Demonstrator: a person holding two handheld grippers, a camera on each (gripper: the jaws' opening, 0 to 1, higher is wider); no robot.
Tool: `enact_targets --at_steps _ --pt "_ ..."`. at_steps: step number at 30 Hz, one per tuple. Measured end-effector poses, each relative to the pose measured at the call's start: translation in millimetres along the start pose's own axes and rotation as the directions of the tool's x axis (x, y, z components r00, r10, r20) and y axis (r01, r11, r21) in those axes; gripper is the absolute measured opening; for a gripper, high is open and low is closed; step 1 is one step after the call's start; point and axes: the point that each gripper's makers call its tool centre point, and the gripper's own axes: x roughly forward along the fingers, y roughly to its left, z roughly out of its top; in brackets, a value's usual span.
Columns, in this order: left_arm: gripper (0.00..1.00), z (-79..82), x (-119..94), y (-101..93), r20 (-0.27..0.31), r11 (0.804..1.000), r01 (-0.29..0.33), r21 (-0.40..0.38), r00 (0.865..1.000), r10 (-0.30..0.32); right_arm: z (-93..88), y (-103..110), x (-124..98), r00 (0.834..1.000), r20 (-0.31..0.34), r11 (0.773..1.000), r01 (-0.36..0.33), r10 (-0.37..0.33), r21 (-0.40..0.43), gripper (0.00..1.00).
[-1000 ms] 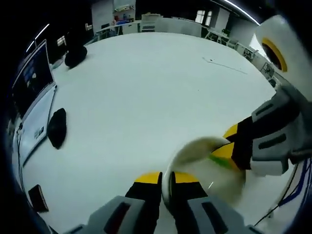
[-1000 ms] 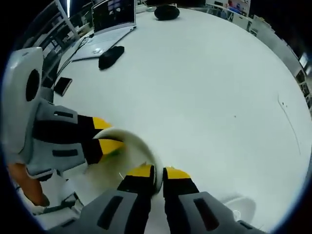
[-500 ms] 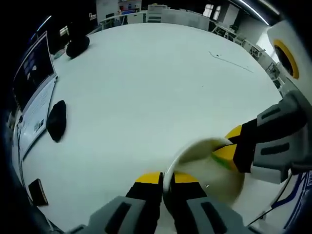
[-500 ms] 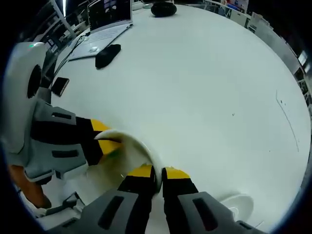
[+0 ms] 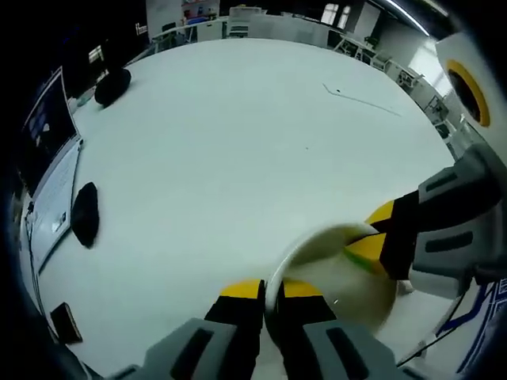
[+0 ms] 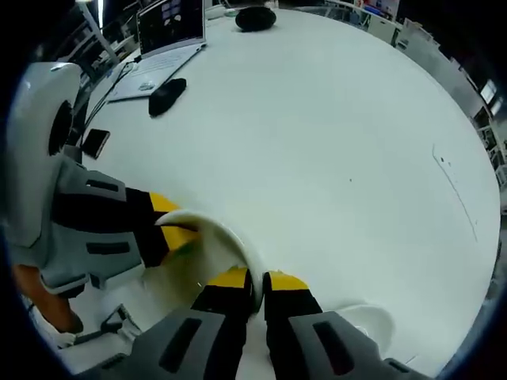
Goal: Tidy tabletop coffee trays, cups and spoons，present forward
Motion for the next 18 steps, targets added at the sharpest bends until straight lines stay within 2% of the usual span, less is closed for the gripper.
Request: enact_targets --at_steps 4,5,12,18 --pt "0.09 1.9 -3.8 -17.2 -0.006 0.999 0.013 0.029 1.0 -0.013 -8.7 -10.2 -9.9 1.0 0.001 1.0 0.002 -0.002 0.02 0.07" --pt "0.09 8.2 -3.8 -21.7 -0.008 0.999 0.015 0.042 1.0 -0.015 -13.3 -13.1 -14.1 1.0 0.002 1.0 0.005 -0.005 0.024 0.07" --pt "0.09 17.5 -7.5 -55.7 0.002 0.995 0.024 0.101 1.0 -0.025 -32.4 -38.2 -35.9 0.999 0.006 0.998 0.039 -0.04 0.058 0.07" --pt "0.09 22.9 -8.0 -82.0 0.0 0.989 0.04 0.141 0.999 -0.041 -60.5 -53.7 -52.0 0.998 0.003 0.994 0.056 -0.057 0.093 0.07"
